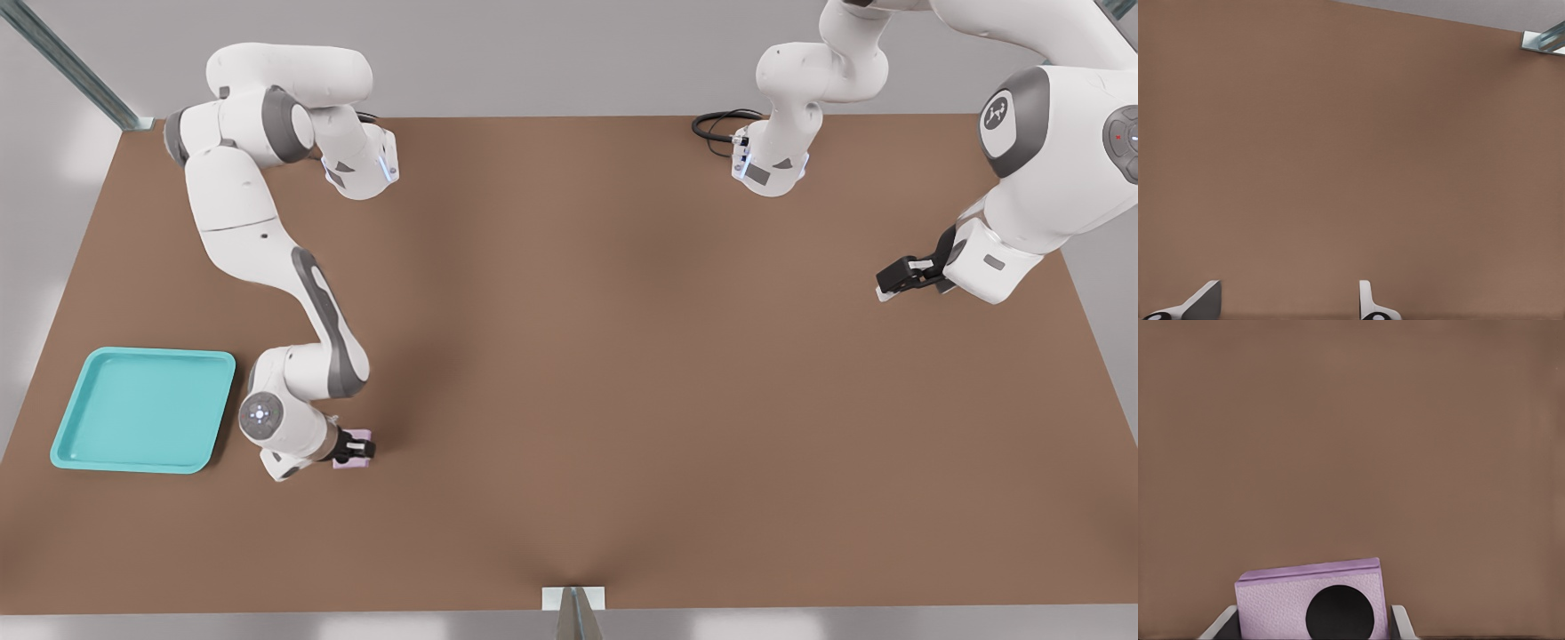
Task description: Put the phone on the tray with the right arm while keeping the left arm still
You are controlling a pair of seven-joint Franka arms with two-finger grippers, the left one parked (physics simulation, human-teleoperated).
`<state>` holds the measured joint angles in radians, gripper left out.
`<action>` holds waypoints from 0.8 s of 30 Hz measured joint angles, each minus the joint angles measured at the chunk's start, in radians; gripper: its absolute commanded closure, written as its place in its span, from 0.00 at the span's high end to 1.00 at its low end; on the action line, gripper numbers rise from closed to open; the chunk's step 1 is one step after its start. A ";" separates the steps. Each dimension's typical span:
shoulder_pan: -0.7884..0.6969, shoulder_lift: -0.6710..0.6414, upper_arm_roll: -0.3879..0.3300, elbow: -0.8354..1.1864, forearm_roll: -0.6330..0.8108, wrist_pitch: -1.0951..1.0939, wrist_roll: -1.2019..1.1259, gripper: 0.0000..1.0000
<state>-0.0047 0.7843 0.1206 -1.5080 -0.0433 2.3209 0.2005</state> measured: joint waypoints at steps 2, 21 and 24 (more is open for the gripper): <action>-0.042 -0.043 0.001 0.000 0.000 -0.025 -0.013 0.76; -0.553 -0.020 -0.012 0.016 -0.002 -0.146 -0.488 0.80; -0.555 0.007 -0.013 0.025 -0.002 -0.142 -0.546 1.00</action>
<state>-0.5597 0.7917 0.1074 -1.4826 -0.0455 2.1793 -0.3452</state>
